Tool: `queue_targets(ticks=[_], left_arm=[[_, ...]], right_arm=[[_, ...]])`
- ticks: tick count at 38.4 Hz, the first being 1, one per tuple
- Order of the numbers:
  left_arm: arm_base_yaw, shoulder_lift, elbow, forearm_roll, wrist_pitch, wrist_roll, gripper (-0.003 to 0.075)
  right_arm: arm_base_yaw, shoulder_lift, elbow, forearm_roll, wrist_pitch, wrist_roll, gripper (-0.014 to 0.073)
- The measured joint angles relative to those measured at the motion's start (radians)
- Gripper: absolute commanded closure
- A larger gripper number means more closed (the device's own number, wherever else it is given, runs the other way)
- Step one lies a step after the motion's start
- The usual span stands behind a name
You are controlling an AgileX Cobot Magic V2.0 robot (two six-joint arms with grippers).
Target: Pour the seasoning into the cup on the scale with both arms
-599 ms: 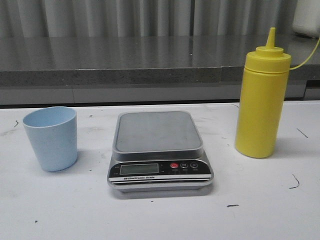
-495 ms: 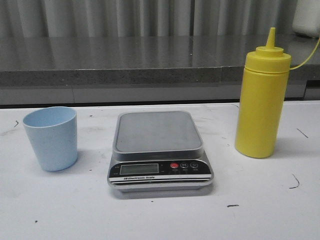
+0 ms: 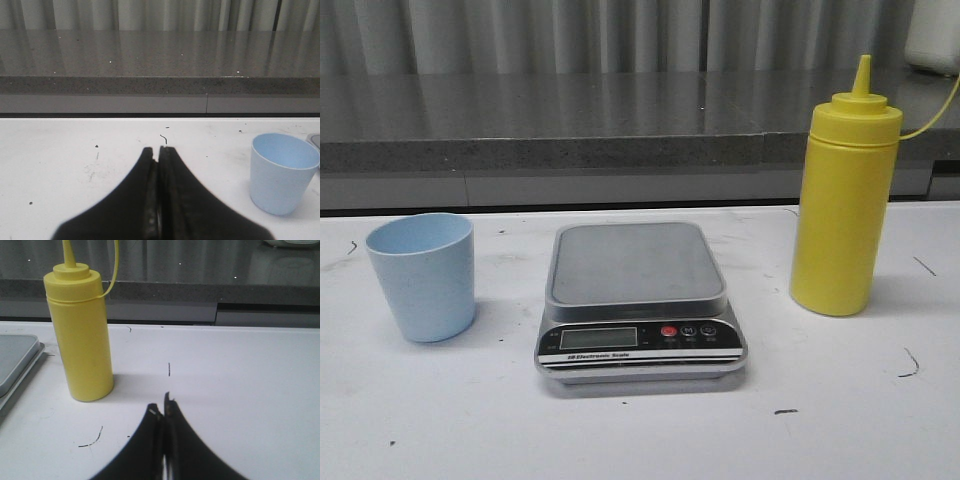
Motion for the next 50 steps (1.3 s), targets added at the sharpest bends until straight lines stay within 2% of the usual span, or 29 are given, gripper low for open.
queue_targets(ticks=[23,28,34,36,43,50], left_arm=[[0.000,0.000,0.000,0.000,-0.017,0.000,0.0740],[0.000,0.000,0.000,0.000,-0.108,0.000,0.0740],[0.000,0.000,0.000,0.000,-0.293,0.000,0.0741],[0.000,0.000,-0.012,0.000,-0.310,0.000,0.0740],[0.000,0.000,-0.180,-0.002,-0.243,0.000,0.0741],[0.000,0.122,-0.359,-0.002,-0.053,0.000,0.0740]], right_arm=[[0.000,0.000,0.000,0.000,-0.003,0.000,0.0656],[0.000,0.000,0.000,0.000,-0.038,0.000,0.0656],[0.000,0.000,0.000,0.000,-0.131,0.000,0.0656],[0.000,0.000,-0.012,0.000,-0.161,0.000,0.0656],[0.000,0.000,-0.146,0.000,-0.161,0.000,0.0656],[0.000,0.091,-0.325,0.000,-0.039,0.000,0.0656]])
